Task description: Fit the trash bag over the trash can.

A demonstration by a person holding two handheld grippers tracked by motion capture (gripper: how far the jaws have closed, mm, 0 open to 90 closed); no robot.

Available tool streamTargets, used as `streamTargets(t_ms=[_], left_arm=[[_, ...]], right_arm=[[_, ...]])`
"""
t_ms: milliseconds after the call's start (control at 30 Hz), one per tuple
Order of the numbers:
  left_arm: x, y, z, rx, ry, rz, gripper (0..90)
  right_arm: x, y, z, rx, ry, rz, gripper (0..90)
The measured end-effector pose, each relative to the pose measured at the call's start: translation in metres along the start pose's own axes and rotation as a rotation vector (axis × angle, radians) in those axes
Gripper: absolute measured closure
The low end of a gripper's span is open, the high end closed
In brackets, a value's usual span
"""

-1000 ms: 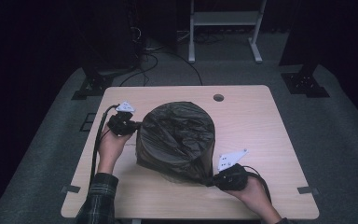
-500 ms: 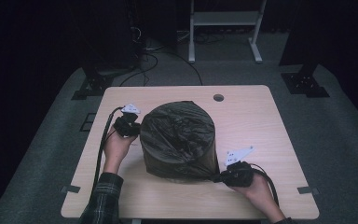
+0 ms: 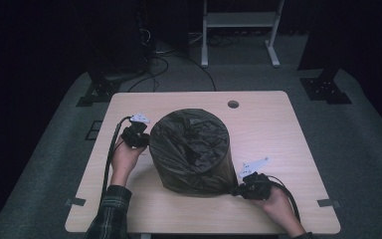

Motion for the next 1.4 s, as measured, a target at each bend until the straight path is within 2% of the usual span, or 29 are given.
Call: streamTargets(t_ms=[33, 100, 167, 200, 233, 267, 300, 367, 533, 633, 667, 733, 767, 833, 867, 933, 1033, 1100, 1133, 1400], left_arm=[[-0.001, 0.001, 0.001, 0.004, -0.010, 0.007, 90.0], [-0.006, 0.006, 0.004, 0.029, -0.016, 0.060, 90.0], [-0.009, 0.009, 0.005, -0.002, -0.030, 0.033, 90.0], [-0.010, 0.008, 0.005, -0.005, -0.027, 0.020, 89.9], [-0.010, 0.006, 0.006, 0.010, -0.029, -0.004, 89.5], [-0.010, 0.004, 0.006, 0.005, -0.031, -0.009, 79.3], [-0.011, 0.002, 0.006, -0.007, -0.033, -0.024, 74.4], [-0.012, -0.005, 0.007, -0.003, -0.030, -0.050, 65.7], [-0.019, -0.025, 0.003, -0.028, -0.012, -0.094, 47.9], [-0.029, -0.033, -0.004, -0.025, 0.013, -0.070, 33.0], [-0.032, -0.035, -0.007, -0.021, 0.019, -0.066, 28.0], [-0.040, -0.039, -0.013, -0.016, 0.035, -0.060, 23.5], [-0.045, -0.041, -0.016, -0.007, 0.040, -0.053, 17.6], [-0.053, -0.042, -0.019, 0.010, 0.045, -0.048, 13.3], [-0.058, -0.043, -0.021, 0.023, 0.052, -0.038, 7.1], [-0.066, -0.042, -0.028, 0.021, 0.069, -0.043, 6.8], [-0.080, -0.039, -0.038, 0.028, 0.085, -0.016, 1.9], [-0.088, -0.036, -0.046, 0.015, 0.093, -0.024, 1.2], [-0.093, -0.034, -0.049, 0.012, 0.100, -0.013, 0.1], [-0.120, -0.018, -0.072, 0.018, 0.150, 0.027, 0.0]], right_arm=[[0.000, 0.000, 0.001, -0.003, -0.005, 0.001, 90.0], [0.001, -0.001, 0.003, -0.007, -0.013, 0.004, 90.0], [0.001, -0.002, 0.003, -0.008, -0.010, 0.003, 90.0], [0.001, -0.002, 0.003, -0.004, -0.011, -0.004, 90.0], [0.001, -0.002, 0.003, -0.003, -0.011, -0.010, 89.7], [0.002, -0.002, 0.003, -0.004, -0.013, -0.019, 80.1], [0.002, -0.002, 0.003, -0.007, -0.010, -0.026, 71.4], [0.004, -0.005, 0.004, -0.001, -0.011, -0.047, 63.1], [0.008, -0.020, 0.007, -0.021, -0.019, -0.104, 40.0], [0.011, -0.032, 0.008, -0.038, -0.017, -0.151, 23.8], [0.012, -0.034, 0.008, -0.032, -0.015, -0.158, 21.4], [0.013, -0.039, 0.008, -0.030, -0.010, -0.175, 14.4], [0.013, -0.043, 0.007, -0.038, -0.011, -0.189, 12.5], [0.014, -0.050, 0.007, -0.052, -0.018, -0.221, 11.6], [0.015, -0.053, 0.007, -0.055, -0.018, -0.233, 9.8], [0.016, -0.058, 0.007, -0.072, -0.024, -0.244, 9.8], [0.018, -0.066, 0.006, -0.088, -0.038, -0.256, 9.7], [0.021, -0.073, 0.006, -0.099, -0.044, -0.274, 3.6], [0.023, -0.076, 0.006, -0.110, -0.046, -0.280, 2.2], [0.049, -0.109, 0.007, -0.162, -0.097, -0.315, 2.1]])
Point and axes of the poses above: each handheld gripper's, and its own axes: y roughly forward along the jaws, x roughly out of its top, z roughly to its left, the point moved 7 cm from there along y, roughly forward along the jaws, and after that the axes turned 12 degrees about z, right-handed, at the moved point
